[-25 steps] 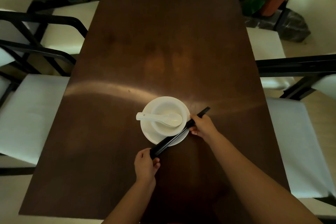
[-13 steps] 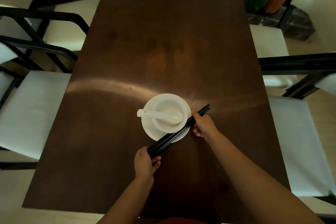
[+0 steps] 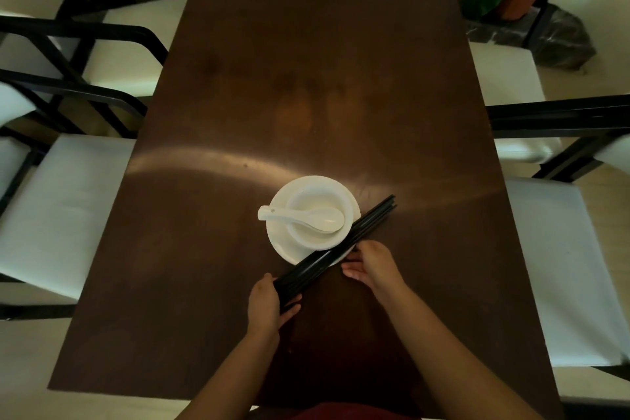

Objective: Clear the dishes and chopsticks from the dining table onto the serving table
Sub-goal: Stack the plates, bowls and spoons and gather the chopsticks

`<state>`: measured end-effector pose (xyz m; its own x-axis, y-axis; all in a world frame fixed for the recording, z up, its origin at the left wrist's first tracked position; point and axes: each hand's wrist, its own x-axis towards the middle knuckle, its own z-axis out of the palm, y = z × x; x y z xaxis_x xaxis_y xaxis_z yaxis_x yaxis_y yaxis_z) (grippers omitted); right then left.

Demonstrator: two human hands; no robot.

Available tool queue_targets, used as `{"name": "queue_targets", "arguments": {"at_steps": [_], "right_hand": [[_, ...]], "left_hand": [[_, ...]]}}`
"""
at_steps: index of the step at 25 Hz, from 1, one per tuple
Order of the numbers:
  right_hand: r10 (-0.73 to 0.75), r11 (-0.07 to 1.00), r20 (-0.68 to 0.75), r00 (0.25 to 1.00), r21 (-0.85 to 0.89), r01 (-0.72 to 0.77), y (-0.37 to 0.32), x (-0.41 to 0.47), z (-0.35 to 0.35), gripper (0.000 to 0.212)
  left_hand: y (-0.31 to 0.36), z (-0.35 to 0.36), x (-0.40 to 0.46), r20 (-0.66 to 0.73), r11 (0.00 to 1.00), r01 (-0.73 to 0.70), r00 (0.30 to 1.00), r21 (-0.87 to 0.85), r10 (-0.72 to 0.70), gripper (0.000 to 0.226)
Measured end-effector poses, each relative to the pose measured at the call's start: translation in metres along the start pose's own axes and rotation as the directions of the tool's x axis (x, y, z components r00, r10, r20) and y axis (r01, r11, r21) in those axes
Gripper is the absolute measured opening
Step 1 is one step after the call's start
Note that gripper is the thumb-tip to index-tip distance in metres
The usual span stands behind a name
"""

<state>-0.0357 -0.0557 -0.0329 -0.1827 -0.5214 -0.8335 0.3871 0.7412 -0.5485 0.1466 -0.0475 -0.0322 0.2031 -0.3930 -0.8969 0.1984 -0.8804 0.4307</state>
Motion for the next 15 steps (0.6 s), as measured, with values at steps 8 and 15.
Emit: {"name": "queue_targets", "arguments": {"at_steps": [8,15], "right_hand": [[-0.062,0.996,0.021,0.998,0.073,0.061,0.014,-0.01,0.004,0.035],[-0.115,0.958,-0.101,0.988,0.253,0.137,0.037,-0.007,0.017,0.054]], "left_hand": [[0.069,-0.058,0.023,-0.03,0.816,-0.422,0.882,0.395,0.471,0.032],[0.176,0.008,0.053,0.565,0.539,-0.574,0.799,0.616,0.205,0.031]]}}
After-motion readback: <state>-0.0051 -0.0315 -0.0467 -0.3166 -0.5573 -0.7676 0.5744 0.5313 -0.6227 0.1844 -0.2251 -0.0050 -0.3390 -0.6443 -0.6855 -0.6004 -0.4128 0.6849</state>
